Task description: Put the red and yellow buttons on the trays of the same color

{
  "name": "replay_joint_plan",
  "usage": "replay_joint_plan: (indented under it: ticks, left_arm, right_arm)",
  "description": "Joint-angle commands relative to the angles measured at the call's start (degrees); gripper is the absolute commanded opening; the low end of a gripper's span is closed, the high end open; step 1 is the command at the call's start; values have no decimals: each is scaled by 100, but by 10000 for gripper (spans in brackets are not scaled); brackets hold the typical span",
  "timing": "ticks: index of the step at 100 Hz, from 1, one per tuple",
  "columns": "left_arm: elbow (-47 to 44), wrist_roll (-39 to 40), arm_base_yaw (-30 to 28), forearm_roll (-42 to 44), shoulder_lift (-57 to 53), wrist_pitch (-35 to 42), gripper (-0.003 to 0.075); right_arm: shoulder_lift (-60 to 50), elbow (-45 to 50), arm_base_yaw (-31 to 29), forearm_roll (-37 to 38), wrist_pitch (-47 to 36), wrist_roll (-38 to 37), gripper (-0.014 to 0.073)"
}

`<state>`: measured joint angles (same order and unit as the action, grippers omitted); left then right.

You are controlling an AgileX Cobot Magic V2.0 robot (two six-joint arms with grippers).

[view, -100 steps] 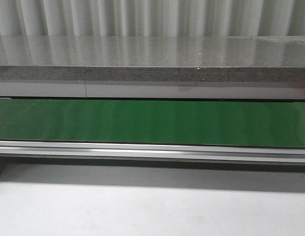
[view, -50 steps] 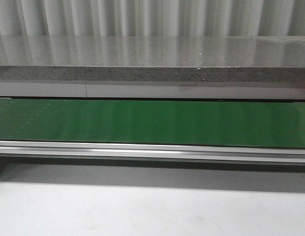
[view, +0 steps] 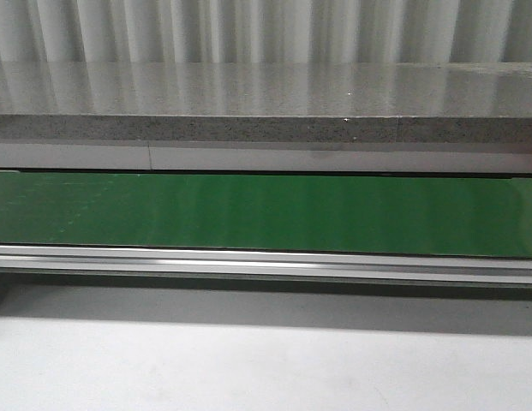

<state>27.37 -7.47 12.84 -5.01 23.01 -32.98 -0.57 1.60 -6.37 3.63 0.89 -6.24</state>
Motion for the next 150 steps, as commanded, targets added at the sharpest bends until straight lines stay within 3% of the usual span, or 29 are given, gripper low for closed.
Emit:
replay_joint_plan:
  ticks: [1,15,68,83,150]
  left_arm:
    - [-49,328,-113,305,-169,1118,-20]
    - [-684,1006,-377,1018,-702,2220,-20]
    - [-2514,1006,-639,815,-2554,2713,-20]
    - [-3011,1006,-639,805,-2523,3488,-20]
    - [-2996,1006,-639,805,-2535,3298,-20]
  right_arm:
    - [-97,-114,-40,-8,-452,-3,-59]
    - [-97,-114,-40,-8,-452,-3,-59]
    - [-97,-114,-40,-8,-452,-3,-59]
    - [-96,-114,-40,-8,-446,-3,-59]
    - [-96,-114,-12,-8,-453,-3,-59]
